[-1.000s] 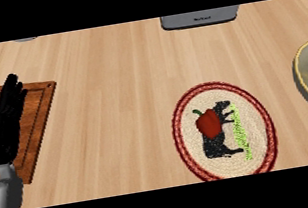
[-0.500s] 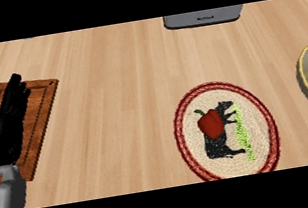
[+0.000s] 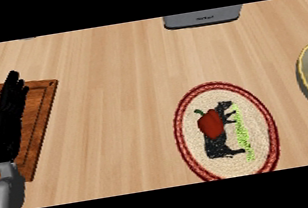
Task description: Pick the lemon from the placemat and place it in the bowl
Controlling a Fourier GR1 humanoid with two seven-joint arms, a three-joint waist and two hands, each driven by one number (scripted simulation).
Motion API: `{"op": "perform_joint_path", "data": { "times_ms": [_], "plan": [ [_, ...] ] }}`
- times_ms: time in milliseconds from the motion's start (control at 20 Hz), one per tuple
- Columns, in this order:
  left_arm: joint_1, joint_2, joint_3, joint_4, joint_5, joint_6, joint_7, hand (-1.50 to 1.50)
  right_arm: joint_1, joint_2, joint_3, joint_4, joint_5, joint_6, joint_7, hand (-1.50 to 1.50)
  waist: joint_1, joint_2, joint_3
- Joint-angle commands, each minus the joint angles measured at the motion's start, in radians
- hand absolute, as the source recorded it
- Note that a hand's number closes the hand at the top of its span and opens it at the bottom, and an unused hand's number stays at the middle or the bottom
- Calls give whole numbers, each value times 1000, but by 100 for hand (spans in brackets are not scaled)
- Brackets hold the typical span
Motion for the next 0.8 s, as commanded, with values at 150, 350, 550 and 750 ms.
{"op": "perform_joint_path", "data": {
  "times_ms": [150, 350, 550, 750],
  "plan": [
    [30, -7, 7, 37, -5, -1, -53, 0, -74, -20, -266, 105, -297, 129, -89, -150, -22, -3, 1],
    [50, -7, 11, 40, 1, -12, -72, 0, -62, -101, -378, 199, -415, 251, -89, -150, -17, 0, 0],
    [38, 35, 53, 23, 39, -46, -64, 0, 37, -250, -411, 310, -429, 365, -124, -150, -7, 3, 2],
    [19, 13, 15, -43, 22, -24, 25, 0, 110, -342, -420, 370, -440, 483, -170, -150, -4, 0, 4]
  ]
}}
